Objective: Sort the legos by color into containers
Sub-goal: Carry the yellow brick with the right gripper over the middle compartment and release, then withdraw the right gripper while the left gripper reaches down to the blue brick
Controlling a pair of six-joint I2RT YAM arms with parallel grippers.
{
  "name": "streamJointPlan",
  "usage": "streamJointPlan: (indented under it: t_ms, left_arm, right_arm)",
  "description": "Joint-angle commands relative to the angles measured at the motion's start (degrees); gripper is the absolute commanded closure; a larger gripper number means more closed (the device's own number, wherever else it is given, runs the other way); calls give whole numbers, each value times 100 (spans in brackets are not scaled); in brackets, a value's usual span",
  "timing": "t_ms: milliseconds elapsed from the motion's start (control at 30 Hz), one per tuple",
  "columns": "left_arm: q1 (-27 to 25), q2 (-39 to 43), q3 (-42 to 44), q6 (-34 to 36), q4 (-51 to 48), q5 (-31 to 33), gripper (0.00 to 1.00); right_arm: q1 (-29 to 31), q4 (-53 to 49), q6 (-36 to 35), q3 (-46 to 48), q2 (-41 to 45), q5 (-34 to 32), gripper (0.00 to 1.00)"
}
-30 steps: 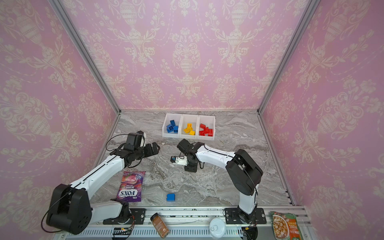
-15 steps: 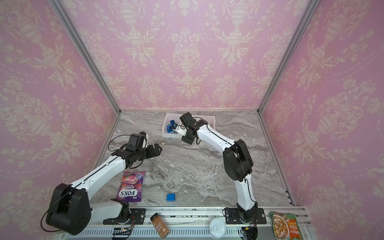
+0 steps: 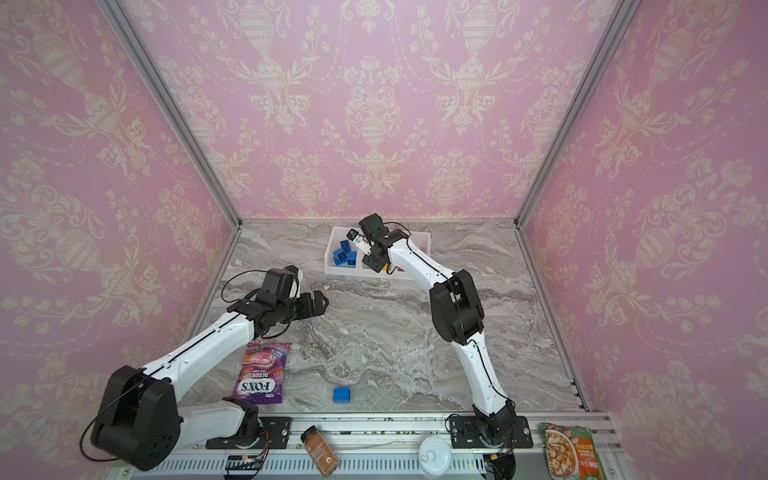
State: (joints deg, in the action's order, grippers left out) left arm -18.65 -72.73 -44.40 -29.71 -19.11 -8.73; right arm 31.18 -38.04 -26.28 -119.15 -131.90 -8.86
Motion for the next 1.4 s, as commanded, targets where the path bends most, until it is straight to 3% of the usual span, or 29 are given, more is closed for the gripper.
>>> streamJointPlan:
  t_ms: [0,233,333,400,467,733,967,1367]
  left_arm:
    - [-73,101,10,-118,-178,69,1]
    - [-217,83,-8,-140,-267,125,1]
    - [-278,92,-16,-157,-292,161,1]
    - [-313,90,-31,-172,-303,183,1]
    - [-361,88,-49,-192,-310,199,1]
    - [-618,15,-156,-209,-479,256,1]
    - [-977,-52,-263,-337,-983,251,1]
    - [-2249,5,-420,-871,-2155,482,1]
  right_arm:
    - [-67,-10,185,-434,-265,-187,69]
    - [-185,138,377,-1035,-676,-570,61]
    - [-212,250,452,-1080,-684,-605,45]
    - [-213,326,520,-1047,-633,-681,27]
    - [-213,391,569,-985,-556,-695,20]
    - [-212,816,732,-240,160,-437,13]
    - [-213,517,1161,344,768,105,9]
    - [-197,737,2630,3498,2895,1531,0]
